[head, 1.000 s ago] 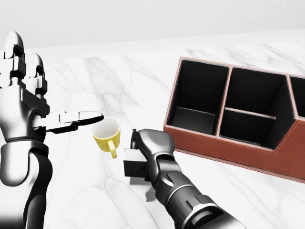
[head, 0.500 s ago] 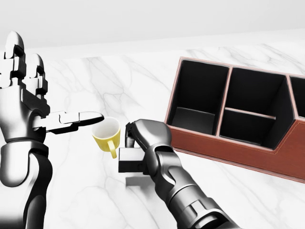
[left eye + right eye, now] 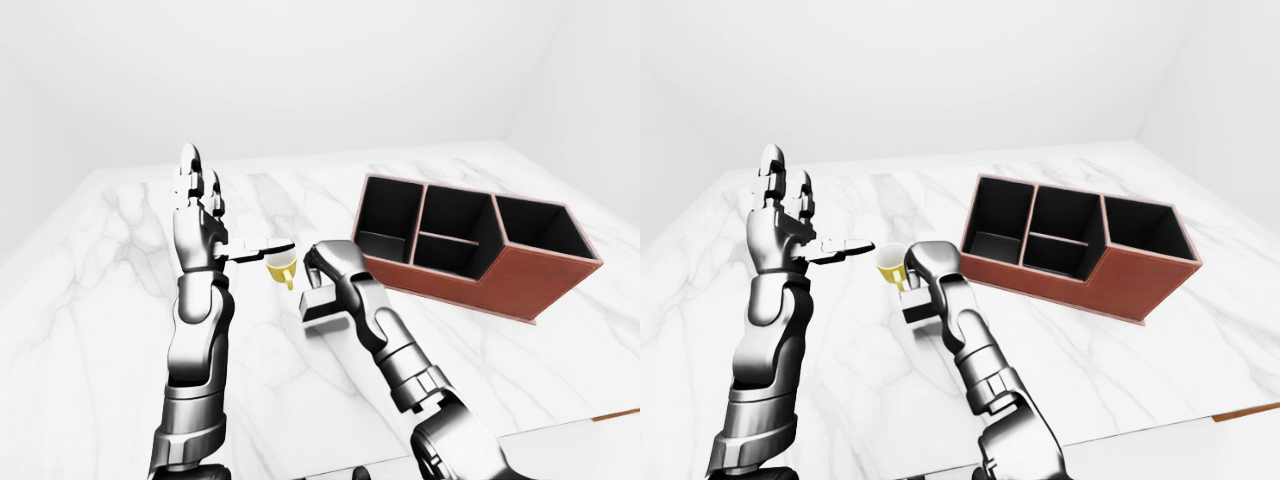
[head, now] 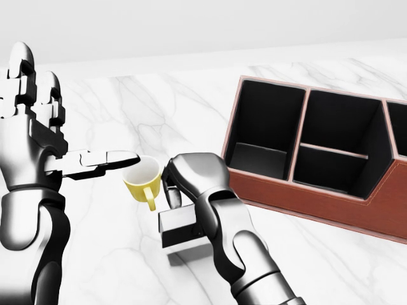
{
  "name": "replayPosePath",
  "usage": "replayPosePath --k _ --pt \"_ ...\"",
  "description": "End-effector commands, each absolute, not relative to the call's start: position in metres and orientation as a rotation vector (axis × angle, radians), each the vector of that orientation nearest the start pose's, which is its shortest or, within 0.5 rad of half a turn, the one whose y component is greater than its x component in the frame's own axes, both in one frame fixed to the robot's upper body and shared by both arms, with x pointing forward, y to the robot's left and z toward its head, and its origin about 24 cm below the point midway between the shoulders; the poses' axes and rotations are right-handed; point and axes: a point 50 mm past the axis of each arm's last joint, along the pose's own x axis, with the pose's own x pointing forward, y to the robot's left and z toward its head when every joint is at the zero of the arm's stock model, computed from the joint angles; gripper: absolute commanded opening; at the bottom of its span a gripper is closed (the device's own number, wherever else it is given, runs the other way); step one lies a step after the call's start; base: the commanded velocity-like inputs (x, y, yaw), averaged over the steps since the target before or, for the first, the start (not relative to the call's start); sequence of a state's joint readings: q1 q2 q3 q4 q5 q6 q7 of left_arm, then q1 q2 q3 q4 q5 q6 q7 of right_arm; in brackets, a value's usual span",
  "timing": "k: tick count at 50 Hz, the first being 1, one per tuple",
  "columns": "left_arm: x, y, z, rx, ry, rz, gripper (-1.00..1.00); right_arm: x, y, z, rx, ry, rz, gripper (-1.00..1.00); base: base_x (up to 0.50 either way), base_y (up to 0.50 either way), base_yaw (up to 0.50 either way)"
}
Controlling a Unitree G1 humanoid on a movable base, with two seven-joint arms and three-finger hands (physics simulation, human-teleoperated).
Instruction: Pick up the book and place it in the caddy.
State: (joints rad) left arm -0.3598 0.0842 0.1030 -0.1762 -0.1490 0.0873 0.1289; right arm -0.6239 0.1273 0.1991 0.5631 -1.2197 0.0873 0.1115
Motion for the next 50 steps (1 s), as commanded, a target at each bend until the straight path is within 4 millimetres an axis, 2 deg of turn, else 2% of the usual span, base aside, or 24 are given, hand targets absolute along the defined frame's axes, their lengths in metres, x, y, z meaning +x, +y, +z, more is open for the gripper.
replayPosePath --k 1,4,17,19,23,31,50 --pt "0.298 0.165 0.172 -0.105 -0.437 0.092 1.00 0.329 -0.035 0.109 -1.387 -0.189 0.318 -1.00 0.00 0.00 0.00" --pt "0.298 0.165 0.172 -0.106 -0.438 0.090 1.00 0.326 -0.037 0.114 -1.402 -0.189 0.309 -1.00 0.00 0.00 0.00" --pt "0.297 0.164 0.172 -0.101 -0.440 0.082 1.00 0.320 -0.052 0.165 -1.424 -0.245 0.209 -1.00 0.00 0.00 0.00" --pt "0.297 0.164 0.171 -0.100 -0.439 0.083 1.00 0.322 -0.057 0.177 -1.390 -0.272 0.178 -1.00 0.00 0.00 0.00" --pt "0.297 0.164 0.171 -0.097 -0.437 0.083 1.00 0.322 -0.062 0.185 -1.374 -0.287 0.170 -1.00 0.00 0.00 0.00" --pt "0.296 0.164 0.171 -0.098 -0.436 0.077 1.00 0.321 -0.079 0.215 -1.321 -0.363 0.094 -1.00 0.00 0.00 0.00" --pt "0.295 0.163 0.171 -0.095 -0.439 0.071 1.00 0.328 -0.102 0.231 -1.410 -0.311 0.066 -1.00 0.00 0.00 0.00"
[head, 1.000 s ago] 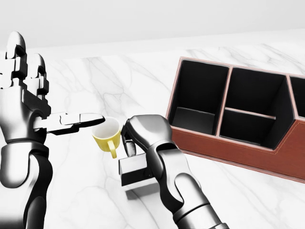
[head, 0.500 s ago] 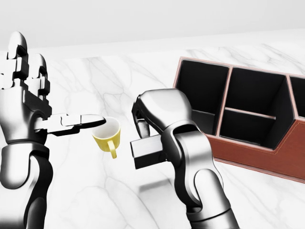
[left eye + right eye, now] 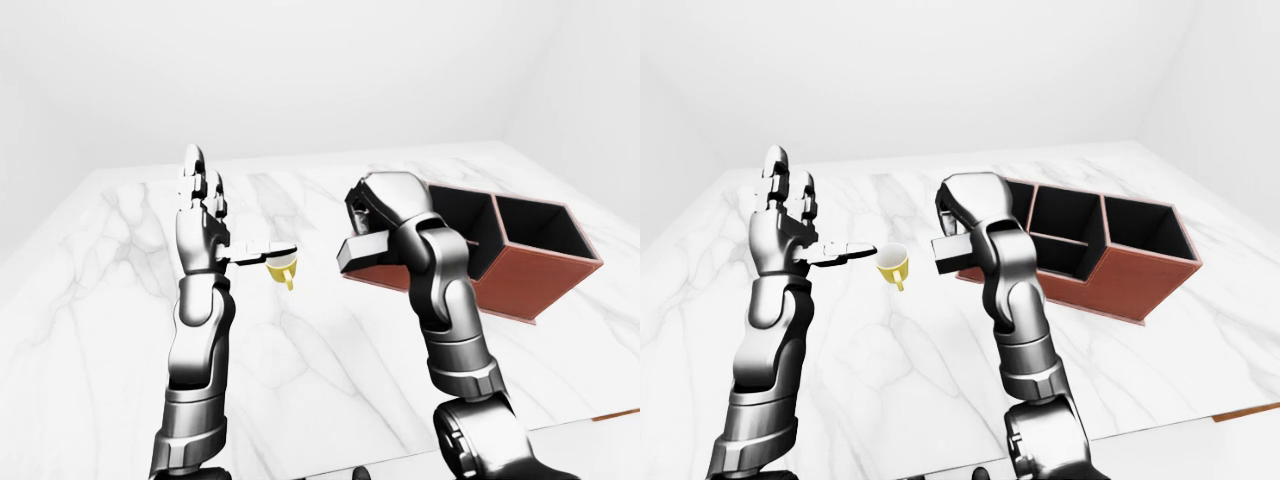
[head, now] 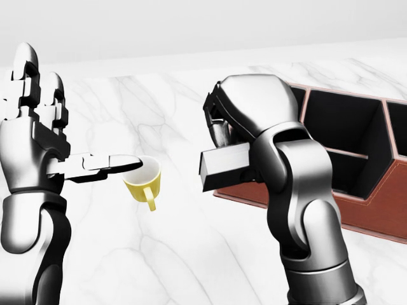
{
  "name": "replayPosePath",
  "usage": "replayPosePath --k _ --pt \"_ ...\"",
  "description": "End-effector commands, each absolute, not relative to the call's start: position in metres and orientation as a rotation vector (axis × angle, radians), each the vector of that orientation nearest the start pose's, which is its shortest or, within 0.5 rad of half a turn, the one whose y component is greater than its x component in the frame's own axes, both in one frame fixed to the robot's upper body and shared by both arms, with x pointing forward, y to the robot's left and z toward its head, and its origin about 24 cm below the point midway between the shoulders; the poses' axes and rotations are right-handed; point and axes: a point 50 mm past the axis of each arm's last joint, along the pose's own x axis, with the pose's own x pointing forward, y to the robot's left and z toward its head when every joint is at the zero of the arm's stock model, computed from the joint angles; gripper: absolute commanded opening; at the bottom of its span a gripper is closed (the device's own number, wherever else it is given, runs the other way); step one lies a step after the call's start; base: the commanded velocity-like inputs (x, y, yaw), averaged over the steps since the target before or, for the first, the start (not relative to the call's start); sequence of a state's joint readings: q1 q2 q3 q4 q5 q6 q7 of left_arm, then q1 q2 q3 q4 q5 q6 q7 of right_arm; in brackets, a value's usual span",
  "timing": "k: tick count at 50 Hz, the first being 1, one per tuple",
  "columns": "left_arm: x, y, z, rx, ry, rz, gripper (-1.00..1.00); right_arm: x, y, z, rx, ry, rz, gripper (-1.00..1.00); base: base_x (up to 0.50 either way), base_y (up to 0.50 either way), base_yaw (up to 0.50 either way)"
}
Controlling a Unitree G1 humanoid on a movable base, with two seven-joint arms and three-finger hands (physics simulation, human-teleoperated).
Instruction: Pick up the book and place it in the caddy.
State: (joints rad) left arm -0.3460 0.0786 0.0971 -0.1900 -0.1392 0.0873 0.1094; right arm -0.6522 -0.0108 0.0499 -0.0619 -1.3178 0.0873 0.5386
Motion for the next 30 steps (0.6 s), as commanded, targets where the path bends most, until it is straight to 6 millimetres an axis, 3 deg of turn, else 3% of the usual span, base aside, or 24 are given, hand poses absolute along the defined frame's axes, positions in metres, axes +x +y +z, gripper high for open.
replayPosePath --k 1,18,30 --pt "0.295 0.163 0.171 -0.094 -0.439 0.071 1.00 0.329 -0.105 0.232 -1.414 -0.304 0.063 -1.00 0.00 0.00 0.00" --pt "0.296 0.163 0.169 -0.085 -0.433 0.072 1.00 0.339 -0.145 0.249 -1.371 -0.311 -0.033 -1.00 0.00 0.00 0.00" --pt "0.296 0.163 0.169 -0.085 -0.433 0.074 1.00 0.341 -0.157 0.246 -1.370 -0.309 -0.068 -1.00 0.00 0.00 0.00"
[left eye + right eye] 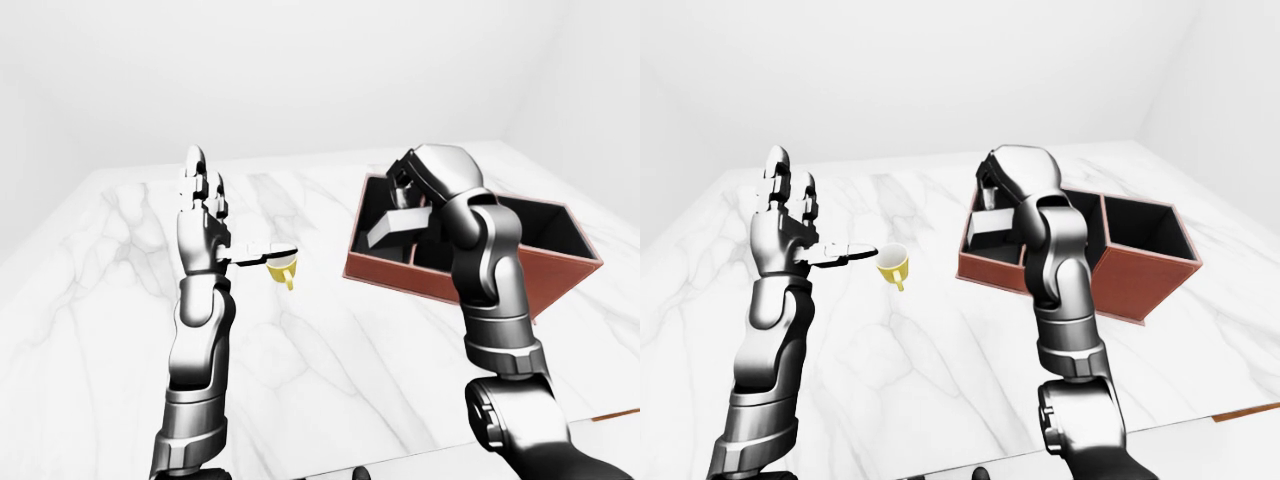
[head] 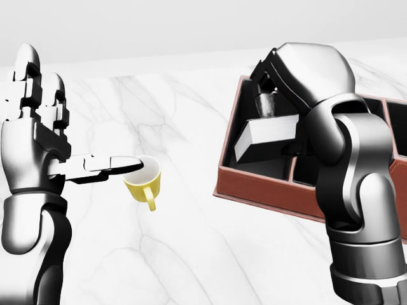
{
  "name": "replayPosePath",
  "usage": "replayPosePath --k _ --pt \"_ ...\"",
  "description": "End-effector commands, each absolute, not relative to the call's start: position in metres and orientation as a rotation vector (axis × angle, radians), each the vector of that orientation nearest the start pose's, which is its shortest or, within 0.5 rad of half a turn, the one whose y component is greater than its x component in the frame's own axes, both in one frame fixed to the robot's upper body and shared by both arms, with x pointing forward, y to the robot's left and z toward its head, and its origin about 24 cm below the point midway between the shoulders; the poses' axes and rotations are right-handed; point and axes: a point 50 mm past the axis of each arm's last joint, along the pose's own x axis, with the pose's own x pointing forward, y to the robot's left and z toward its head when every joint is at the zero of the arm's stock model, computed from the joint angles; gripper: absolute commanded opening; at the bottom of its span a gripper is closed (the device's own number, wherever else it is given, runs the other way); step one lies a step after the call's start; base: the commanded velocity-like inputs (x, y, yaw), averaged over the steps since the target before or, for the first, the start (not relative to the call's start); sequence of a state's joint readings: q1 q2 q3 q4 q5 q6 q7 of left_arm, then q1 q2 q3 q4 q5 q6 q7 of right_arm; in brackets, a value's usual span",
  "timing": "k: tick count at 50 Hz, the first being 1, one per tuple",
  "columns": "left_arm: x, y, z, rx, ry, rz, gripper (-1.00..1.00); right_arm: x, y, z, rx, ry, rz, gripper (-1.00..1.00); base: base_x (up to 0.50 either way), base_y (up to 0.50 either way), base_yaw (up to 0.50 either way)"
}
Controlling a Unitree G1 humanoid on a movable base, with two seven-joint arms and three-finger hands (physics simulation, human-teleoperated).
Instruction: Pick up the book and place it in the caddy.
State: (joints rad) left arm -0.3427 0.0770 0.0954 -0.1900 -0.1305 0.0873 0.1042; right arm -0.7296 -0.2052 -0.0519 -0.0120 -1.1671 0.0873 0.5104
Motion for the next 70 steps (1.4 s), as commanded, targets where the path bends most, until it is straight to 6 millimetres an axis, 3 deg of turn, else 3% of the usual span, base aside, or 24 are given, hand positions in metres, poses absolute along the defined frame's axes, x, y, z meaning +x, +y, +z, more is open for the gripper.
replayPosePath --k 1,12,16,30,49,70 --pt "0.296 0.163 0.169 -0.086 -0.432 0.075 1.00 0.342 -0.159 0.246 -1.366 -0.307 -0.075 -1.00 0.00 0.00 0.00" --pt "0.297 0.164 0.168 -0.085 -0.427 0.084 1.00 0.356 -0.181 0.232 -1.488 -0.098 -0.022 -1.00 0.00 0.00 0.00" --pt "0.298 0.164 0.168 -0.084 -0.426 0.087 1.00 0.363 -0.189 0.236 -1.490 -0.058 -0.036 -1.00 0.00 0.00 0.00" --pt "0.299 0.165 0.167 -0.081 -0.420 0.090 1.00 0.369 -0.201 0.248 -1.427 -0.106 -0.101 -1.00 0.00 0.00 0.00" --pt "0.298 0.164 0.167 -0.077 -0.420 0.088 1.00 0.371 -0.226 0.233 -1.257 -0.152 -0.197 -1.00 0.00 0.00 0.00" --pt "0.299 0.164 0.166 -0.079 -0.416 0.092 1.00 0.368 -0.247 0.234 -1.300 -0.104 -0.225 -1.00 0.00 0.00 0.00"
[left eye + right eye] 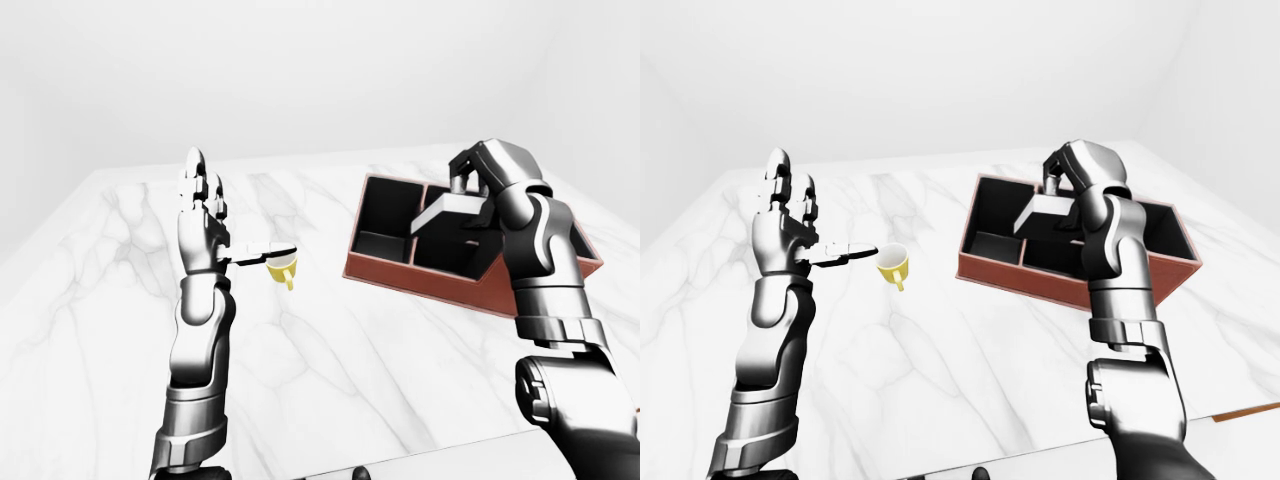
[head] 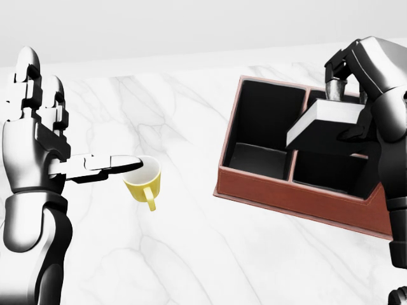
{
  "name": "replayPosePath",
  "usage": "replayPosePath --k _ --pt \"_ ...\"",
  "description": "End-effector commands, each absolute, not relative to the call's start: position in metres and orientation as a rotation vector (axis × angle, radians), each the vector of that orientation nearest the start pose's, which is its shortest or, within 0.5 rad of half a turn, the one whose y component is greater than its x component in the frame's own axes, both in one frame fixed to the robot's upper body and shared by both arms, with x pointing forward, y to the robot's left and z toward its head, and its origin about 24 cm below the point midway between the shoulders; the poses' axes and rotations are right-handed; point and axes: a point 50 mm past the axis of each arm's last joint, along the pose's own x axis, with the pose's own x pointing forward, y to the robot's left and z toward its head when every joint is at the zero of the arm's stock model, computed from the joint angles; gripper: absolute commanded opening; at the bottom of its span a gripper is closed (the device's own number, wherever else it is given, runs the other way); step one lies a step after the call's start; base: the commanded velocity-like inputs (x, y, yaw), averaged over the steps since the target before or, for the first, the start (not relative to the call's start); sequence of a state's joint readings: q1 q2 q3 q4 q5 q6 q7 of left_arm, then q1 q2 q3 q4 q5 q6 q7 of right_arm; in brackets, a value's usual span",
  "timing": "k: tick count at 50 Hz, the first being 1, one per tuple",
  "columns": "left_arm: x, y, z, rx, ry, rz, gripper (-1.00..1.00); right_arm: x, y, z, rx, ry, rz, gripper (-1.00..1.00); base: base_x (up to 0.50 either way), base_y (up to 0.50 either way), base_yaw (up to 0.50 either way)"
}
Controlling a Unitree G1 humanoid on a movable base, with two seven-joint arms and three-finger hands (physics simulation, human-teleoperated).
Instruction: Pick up the book and place it in the caddy.
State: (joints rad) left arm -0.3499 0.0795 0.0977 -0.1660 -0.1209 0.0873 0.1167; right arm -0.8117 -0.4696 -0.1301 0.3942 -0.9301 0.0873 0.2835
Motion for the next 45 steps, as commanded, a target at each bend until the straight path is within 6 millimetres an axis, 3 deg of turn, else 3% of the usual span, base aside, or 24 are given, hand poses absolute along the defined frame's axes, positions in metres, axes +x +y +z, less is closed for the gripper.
replayPosePath --k 1,10,22,45 --pt "0.299 0.165 0.166 -0.079 -0.416 0.092 1.00 0.368 -0.247 0.234 -1.301 -0.103 -0.228 -1.00 0.00 0.00 0.00" --pt "0.300 0.165 0.166 -0.081 -0.415 0.094 1.00 0.373 -0.250 0.229 -1.292 -0.092 -0.257 -1.00 0.00 0.00 0.00" --pt "0.300 0.166 0.166 -0.083 -0.413 0.102 1.00 0.390 -0.252 0.218 -1.150 -0.101 -0.351 -1.00 0.00 0.00 0.00" --pt "0.302 0.167 0.165 -0.078 -0.403 0.109 1.00 0.391 -0.257 0.200 -1.317 0.029 -0.265 -1.00 0.00 0.00 0.00"
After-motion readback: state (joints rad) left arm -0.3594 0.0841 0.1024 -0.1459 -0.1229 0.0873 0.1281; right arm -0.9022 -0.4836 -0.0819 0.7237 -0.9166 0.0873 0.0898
